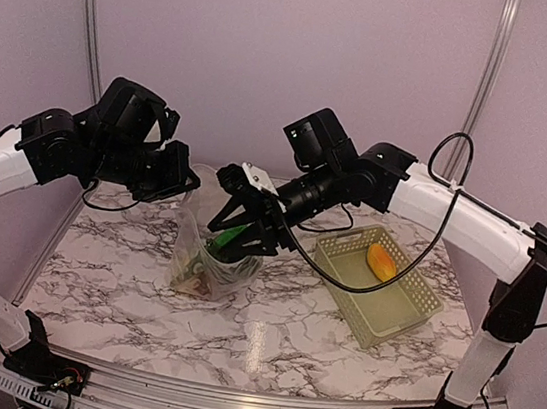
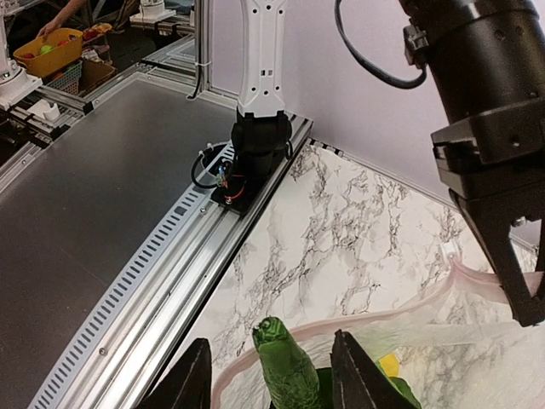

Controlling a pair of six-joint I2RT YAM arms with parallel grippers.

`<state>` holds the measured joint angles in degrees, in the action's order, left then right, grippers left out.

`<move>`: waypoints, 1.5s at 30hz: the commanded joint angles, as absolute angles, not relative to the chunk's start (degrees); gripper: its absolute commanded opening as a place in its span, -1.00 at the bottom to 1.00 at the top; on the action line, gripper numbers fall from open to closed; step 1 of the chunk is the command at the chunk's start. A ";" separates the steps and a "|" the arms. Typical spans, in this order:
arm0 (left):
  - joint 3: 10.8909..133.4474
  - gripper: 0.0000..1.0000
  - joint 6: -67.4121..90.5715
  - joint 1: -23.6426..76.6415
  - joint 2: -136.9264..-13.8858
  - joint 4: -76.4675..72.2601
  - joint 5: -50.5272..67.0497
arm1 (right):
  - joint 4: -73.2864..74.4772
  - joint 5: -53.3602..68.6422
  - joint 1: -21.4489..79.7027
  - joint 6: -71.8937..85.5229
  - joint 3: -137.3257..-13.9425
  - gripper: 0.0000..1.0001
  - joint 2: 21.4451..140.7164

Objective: Place the food in the zip-top bag and seal the zipper
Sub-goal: Adjust the fake vegetable in the zipper food storage bag.

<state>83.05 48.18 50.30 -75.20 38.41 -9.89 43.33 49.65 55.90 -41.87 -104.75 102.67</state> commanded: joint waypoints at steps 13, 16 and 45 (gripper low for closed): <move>80.22 -1.00 48.98 50.10 -72.36 36.04 -9.88 | 40.46 42.40 58.99 -34.37 -111.10 -0.91 103.64; 80.08 -1.00 48.96 50.14 -72.45 36.04 -9.86 | 39.21 41.08 57.95 -32.77 -112.55 -1.00 101.18; 80.62 -1.00 52.34 50.19 -69.34 38.41 -11.05 | -4.71 48.50 52.04 -12.00 -91.02 -0.66 99.91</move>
<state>80.71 52.12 50.30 -70.37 38.11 -10.41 -6.50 51.13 51.33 -8.69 -92.79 98.15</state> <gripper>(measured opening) 0.018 0.067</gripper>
